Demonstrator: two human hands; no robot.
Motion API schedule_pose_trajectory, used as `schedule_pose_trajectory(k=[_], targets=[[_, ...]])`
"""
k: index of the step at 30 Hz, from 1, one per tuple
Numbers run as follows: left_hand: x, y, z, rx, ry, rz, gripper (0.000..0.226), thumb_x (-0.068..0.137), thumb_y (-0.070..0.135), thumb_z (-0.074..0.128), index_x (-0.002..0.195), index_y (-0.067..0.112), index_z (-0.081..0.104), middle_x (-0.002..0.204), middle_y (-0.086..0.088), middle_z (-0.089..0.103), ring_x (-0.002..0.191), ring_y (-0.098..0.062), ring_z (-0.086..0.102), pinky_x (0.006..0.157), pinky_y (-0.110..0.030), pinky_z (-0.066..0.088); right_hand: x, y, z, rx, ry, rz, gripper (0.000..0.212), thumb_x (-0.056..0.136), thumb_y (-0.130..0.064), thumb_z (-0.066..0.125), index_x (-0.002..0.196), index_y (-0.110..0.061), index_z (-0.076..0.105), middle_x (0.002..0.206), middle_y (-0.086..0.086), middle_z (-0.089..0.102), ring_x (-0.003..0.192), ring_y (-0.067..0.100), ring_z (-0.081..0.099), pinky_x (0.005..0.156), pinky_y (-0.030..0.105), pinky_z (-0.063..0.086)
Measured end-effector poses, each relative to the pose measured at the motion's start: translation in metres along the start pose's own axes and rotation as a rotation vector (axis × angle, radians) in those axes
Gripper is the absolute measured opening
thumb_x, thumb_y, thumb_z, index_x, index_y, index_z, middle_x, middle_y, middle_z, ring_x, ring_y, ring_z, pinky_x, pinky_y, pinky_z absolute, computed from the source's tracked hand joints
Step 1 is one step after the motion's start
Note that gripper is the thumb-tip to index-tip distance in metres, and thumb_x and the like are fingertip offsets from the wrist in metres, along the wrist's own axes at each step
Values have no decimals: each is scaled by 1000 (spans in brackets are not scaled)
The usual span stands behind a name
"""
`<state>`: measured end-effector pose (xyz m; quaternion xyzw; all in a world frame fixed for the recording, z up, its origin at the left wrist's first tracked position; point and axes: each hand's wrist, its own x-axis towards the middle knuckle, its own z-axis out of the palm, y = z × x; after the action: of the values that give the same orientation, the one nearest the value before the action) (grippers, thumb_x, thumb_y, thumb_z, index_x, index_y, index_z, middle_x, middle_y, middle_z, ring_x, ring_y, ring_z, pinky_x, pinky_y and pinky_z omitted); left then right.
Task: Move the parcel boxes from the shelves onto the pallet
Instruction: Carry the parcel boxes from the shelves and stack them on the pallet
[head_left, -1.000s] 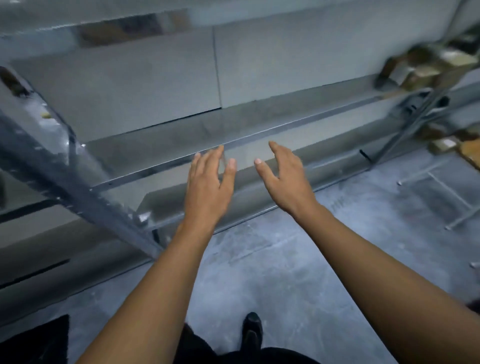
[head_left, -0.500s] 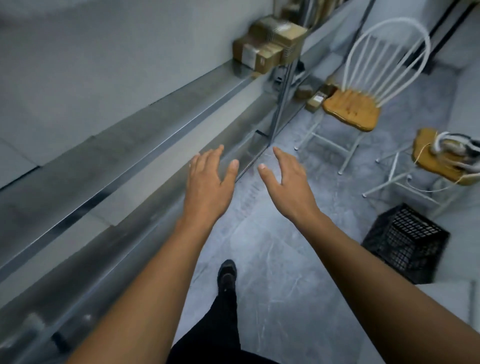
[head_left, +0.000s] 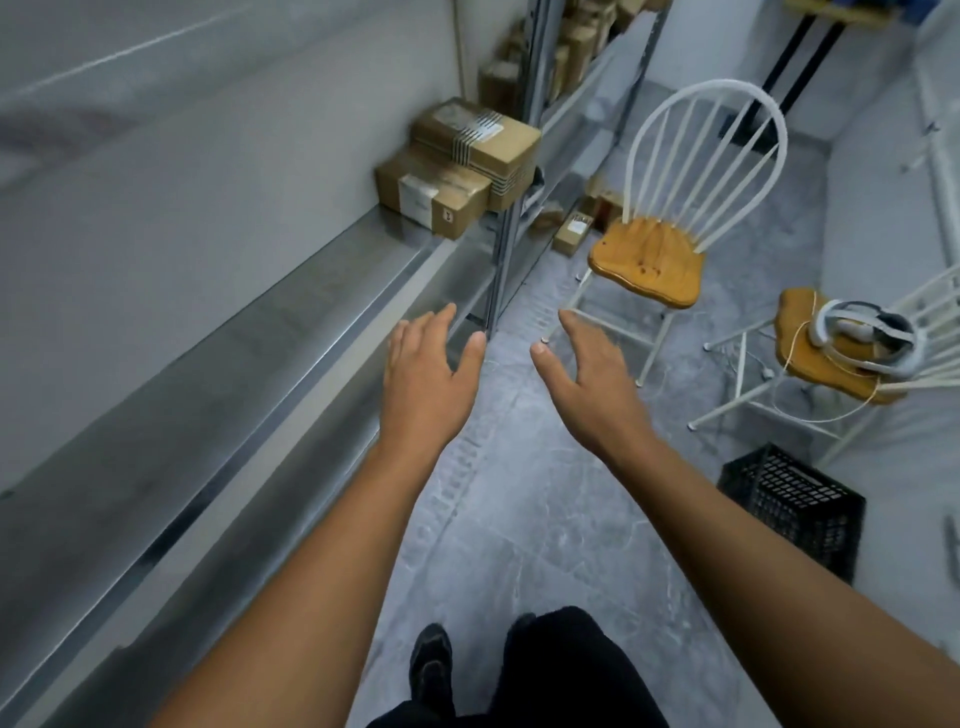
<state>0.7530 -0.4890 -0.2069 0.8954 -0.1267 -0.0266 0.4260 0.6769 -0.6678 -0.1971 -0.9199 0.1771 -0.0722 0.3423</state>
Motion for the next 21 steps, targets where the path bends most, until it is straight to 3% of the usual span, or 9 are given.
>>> schedule_pose_trajectory(k=[9,11,14,21], targets=[[123,9,75,63,-12,-106,62,104,54,46,159,25,40,163,-5,39,155,-25,25,125,-52,27,152,56,0,130,-87,-13,70,106,-60,45,164,-26,31,168,-4,35,155,17,29,127,40,25],[155,22,88,72,-8,-120,61,104,53,47,158,24,41,162,-5,40,154,-24,28,125,-50,27,191,68,-8,145,-120,-10,72,104,-64,44,165,-28,29,168,-6,34,156,15,28,125,34,21],[202,37,103,75,34,-156,60,104,52,49,156,23,44,158,-6,44,149,-22,34,122,-47,32,245,81,-22,142,-162,-36,73,103,-67,42,165,-31,28,167,-7,35,155,15,29,115,28,21],[272,38,127,0,185,-380,59,103,61,46,156,36,40,163,-2,34,150,-24,35,118,-51,37,356,85,-25,109,-272,-143,78,100,-73,38,164,-30,29,166,-1,37,153,20,34,109,31,27]])
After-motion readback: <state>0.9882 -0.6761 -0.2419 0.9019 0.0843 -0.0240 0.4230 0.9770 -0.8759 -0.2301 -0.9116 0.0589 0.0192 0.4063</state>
